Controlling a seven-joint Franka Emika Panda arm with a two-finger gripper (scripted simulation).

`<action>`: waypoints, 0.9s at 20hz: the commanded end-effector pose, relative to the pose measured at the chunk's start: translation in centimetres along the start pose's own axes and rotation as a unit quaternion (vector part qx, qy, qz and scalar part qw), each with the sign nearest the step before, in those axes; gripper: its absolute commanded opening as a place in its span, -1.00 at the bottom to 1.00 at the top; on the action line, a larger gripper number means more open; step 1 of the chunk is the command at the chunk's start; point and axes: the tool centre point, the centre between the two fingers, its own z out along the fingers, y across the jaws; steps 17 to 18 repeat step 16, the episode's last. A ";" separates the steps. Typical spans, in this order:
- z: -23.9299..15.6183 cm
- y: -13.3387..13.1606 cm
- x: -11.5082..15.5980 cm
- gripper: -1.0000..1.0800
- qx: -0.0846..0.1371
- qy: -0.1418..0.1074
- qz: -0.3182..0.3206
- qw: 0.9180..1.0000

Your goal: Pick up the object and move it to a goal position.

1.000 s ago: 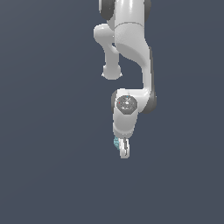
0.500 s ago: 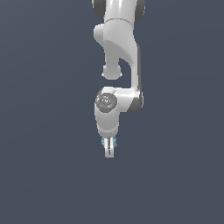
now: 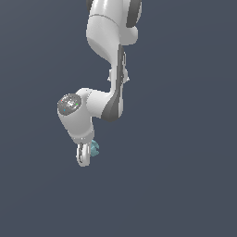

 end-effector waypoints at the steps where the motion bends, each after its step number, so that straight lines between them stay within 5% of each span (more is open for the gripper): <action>1: -0.5 0.1 2.6 -1.00 0.000 0.000 -0.001 1.000; 9: -1.2 0.0 7.3 -1.00 0.000 0.000 -0.001 1.000; 18: -1.3 -0.2 7.4 -1.00 0.000 0.000 -0.001 1.000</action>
